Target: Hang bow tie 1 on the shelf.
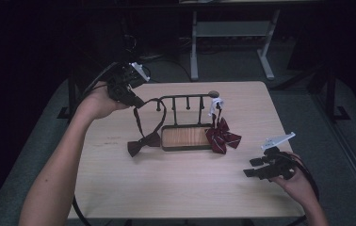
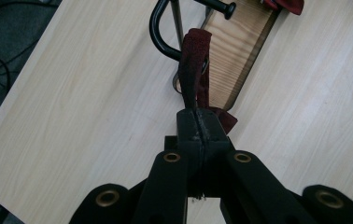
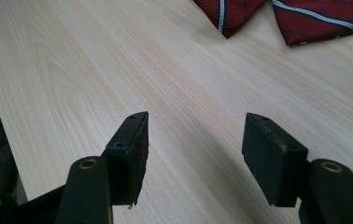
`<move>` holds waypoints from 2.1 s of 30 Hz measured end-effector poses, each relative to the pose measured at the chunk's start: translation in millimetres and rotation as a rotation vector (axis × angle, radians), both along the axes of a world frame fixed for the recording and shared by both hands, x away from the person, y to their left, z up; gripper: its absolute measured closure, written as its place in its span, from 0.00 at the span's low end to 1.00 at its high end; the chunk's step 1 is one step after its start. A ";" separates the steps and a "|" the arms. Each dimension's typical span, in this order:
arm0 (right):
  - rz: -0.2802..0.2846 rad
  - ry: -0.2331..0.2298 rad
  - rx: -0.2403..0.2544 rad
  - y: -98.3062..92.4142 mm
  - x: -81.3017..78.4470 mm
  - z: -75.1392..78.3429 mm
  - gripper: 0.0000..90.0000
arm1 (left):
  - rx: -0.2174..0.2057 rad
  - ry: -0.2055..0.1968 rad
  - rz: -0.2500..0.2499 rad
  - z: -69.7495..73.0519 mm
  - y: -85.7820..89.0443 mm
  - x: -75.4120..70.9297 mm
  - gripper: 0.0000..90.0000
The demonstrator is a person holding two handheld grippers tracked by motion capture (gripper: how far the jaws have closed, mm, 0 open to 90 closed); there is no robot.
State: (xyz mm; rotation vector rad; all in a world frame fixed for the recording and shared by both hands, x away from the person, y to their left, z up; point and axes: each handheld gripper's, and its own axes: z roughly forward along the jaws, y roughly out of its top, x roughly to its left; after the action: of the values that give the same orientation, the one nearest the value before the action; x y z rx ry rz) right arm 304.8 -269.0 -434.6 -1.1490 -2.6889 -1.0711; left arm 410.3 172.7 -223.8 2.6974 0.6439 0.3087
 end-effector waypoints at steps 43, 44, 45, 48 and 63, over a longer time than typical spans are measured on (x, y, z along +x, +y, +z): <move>0.004 -0.014 0.013 -2.6 -0.3 2.2 0.46 | 0.105 0.049 0.077 -23.6 -18.7 38.9 0.98; 0.003 -0.013 0.013 -2.6 -0.4 2.4 0.46 | 0.105 0.048 0.079 -23.9 -18.9 38.6 0.97; 0.003 -0.013 0.014 -2.8 -0.3 2.5 0.46 | 0.105 0.051 0.083 -24.2 -18.9 38.4 0.96; 0.003 -0.013 0.013 -3.1 -0.1 2.2 0.46 | 0.108 0.053 0.084 -24.8 -18.3 37.8 0.93; -0.024 -0.004 0.004 -5.4 1.2 0.8 0.43 | 0.071 0.041 0.067 -26.1 -8.8 25.0 0.81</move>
State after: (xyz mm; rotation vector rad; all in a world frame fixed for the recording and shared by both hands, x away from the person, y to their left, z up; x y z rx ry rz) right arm 306.0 -274.4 -433.9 -1.1830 -2.6820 -1.0826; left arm 435.3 163.8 -249.9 2.7598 0.7495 0.2996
